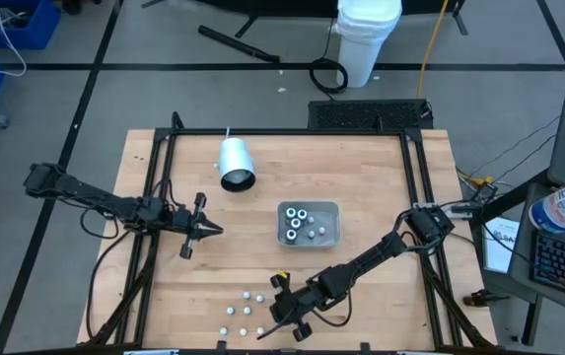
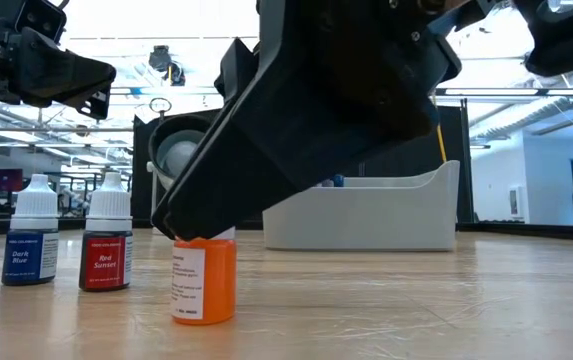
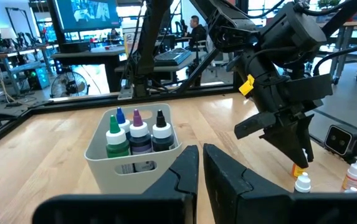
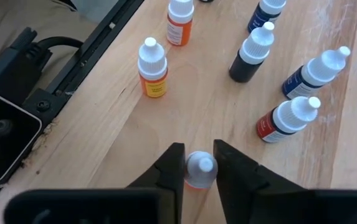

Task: Pick & Place food coloring
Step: Put the top right small orange food coloring bottle into the white bin

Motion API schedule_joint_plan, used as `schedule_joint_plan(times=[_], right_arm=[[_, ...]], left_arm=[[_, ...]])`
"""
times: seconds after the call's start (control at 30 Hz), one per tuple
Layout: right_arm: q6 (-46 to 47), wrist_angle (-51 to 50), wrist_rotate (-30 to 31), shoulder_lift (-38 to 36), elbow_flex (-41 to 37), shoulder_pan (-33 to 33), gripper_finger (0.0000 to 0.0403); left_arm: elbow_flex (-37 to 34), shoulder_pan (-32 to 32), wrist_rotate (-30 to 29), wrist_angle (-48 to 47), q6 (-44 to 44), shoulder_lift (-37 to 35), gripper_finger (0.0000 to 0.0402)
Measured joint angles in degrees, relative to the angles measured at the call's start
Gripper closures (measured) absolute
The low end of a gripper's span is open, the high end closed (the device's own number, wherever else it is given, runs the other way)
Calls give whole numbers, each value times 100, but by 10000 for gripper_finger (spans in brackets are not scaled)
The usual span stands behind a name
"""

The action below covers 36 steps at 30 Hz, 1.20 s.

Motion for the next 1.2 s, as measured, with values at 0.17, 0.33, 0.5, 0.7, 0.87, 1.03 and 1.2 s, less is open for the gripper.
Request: schedule_joint_plan(times=[0.17,0.33,0.5,0.7,0.87,1.03,1.2], right_arm=[[6,-1,4,0,2,0,348],[20,-105,7,-131,0,0,334],[-44,-608,189,-824,0,-24,350],[-278,-1795,1366,-2200,4,-191,342],[66,-2792,2959,-3076,-36,-410,345],[368,-2670,3153,-3642,-746,-767,345],[703,-2311,3133,-4041,-1760,-1157,342]], left_arm=[[0,0,0,0,0,0,369],[0,0,1,0,0,0,369],[2,0,6,-4,-38,0,369],[2,-2,9,-36,-17,0,369],[2,0,7,-52,168,0,369],[2,-2,9,-201,52,0,369],[2,-2,11,-408,-440,0,369]])
